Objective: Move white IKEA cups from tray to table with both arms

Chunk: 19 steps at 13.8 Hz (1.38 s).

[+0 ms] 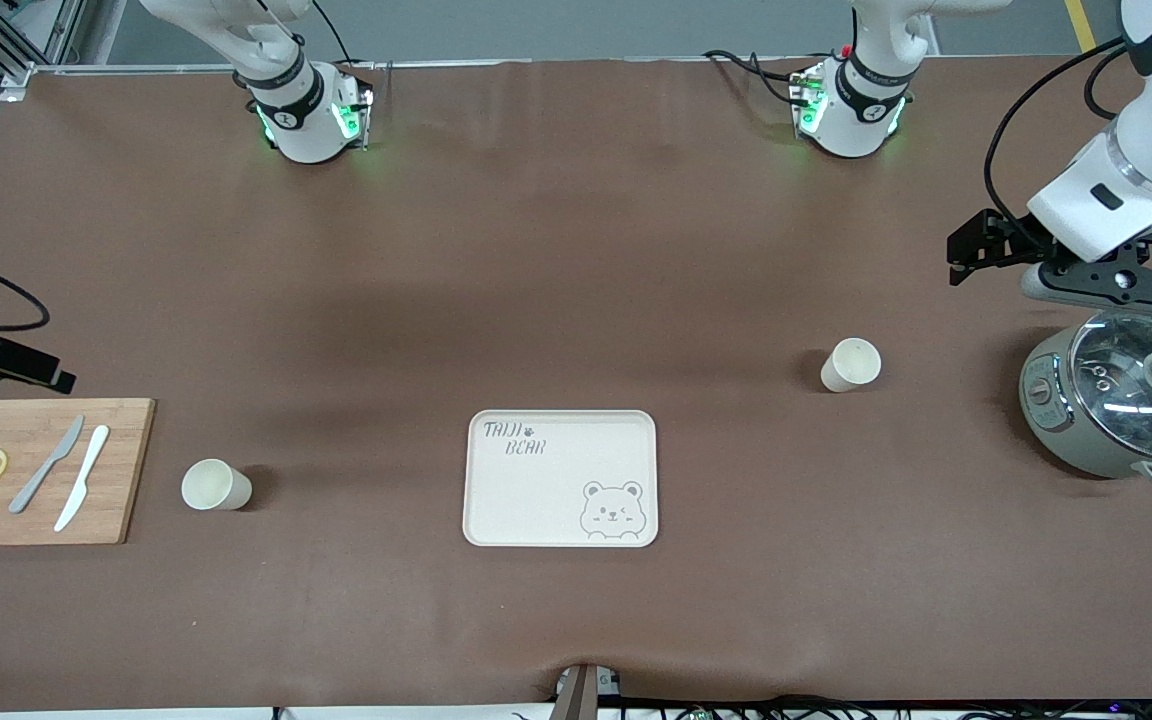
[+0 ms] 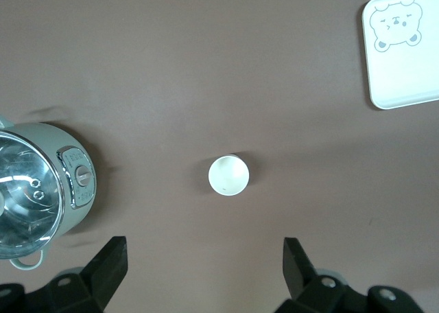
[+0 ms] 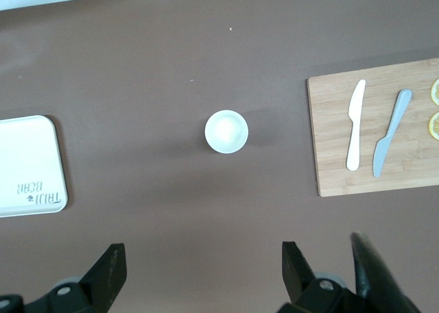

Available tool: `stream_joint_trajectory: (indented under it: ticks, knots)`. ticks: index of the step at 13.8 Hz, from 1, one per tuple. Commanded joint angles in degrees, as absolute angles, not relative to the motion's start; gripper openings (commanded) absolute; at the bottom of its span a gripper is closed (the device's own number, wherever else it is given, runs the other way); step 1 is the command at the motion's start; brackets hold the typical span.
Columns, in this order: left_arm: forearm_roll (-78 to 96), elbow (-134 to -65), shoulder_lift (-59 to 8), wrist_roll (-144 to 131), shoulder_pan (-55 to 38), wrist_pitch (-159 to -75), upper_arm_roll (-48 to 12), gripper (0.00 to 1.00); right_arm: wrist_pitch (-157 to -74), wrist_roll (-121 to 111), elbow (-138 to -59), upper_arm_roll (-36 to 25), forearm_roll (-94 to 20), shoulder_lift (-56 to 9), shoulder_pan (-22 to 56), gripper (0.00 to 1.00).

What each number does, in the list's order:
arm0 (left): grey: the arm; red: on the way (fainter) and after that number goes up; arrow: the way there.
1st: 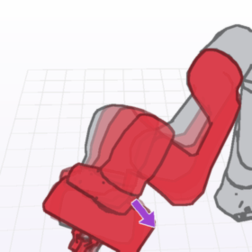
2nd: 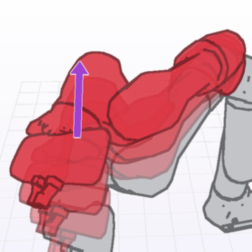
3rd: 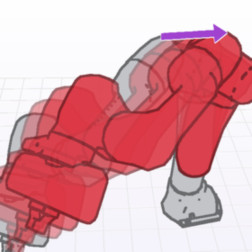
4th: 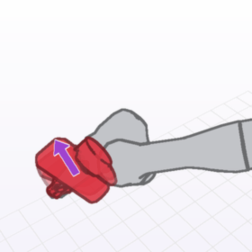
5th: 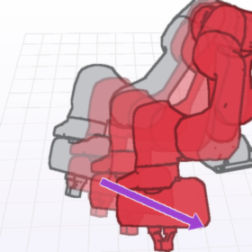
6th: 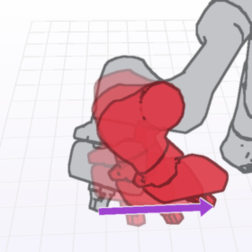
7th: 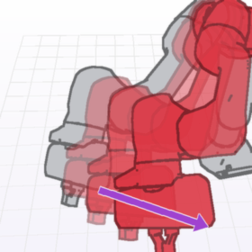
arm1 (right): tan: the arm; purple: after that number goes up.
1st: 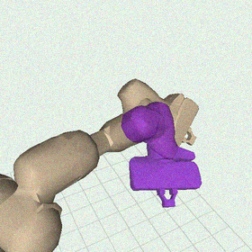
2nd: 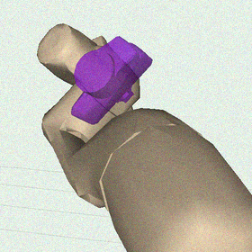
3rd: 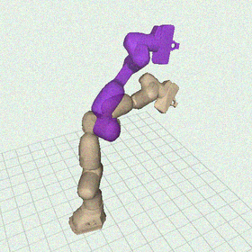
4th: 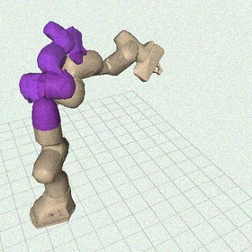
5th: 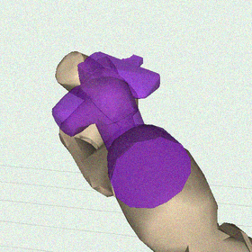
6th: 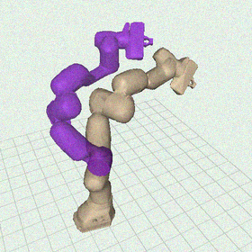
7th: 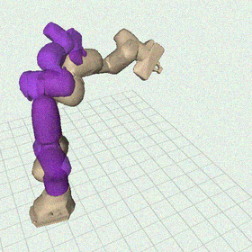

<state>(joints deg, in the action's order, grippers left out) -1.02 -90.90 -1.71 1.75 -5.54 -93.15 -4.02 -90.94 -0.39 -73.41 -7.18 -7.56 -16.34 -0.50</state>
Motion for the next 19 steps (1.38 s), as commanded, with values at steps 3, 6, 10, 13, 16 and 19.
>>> stream_joint_trajectory:
  ticks: [3, 6, 10, 13, 16, 19]
  knots:
    - [-0.2, -89.6, -2.5, 6.7, -5.8, -95.4, -1.8, 1.00, -88.2, 2.2, -76.4, -6.8, -6.5, -9.4, -0.2, 1.00]
    - [-0.8, -89.6, -2.5, 6.5, -6.1, -95.5, -2.0, 1.00, -89.8, 3.2, -81.0, -6.7, -4.7, -4.9, -0.2, 1.00]
    - [1.0, -89.6, -3.2, 5.5, -6.2, -95.2, -2.2, 1.00, -97.6, 3.3, -93.0, -6.2, -4.6, 1.9, -0.1, 1.00]
    - [2.0, -89.9, -3.3, 3.6, -6.2, -95.0, -2.3, 1.00, -97.6, 3.3, -94.7, -6.0, -4.5, 2.6, -0.2, 1.00]
    - [2.1, -89.7, -3.2, 4.0, -6.2, -94.7, -2.4, 1.00, -97.1, 3.1, -94.6, -6.1, -4.5, 2.6, -0.4, 1.00]
    - [2.5, -89.6, -3.2, 4.2, -6.3, -94.8, -2.4, 1.00, -94.8, 2.6, -93.7, -5.9, -0.6, 2.5, -0.1, 1.00]
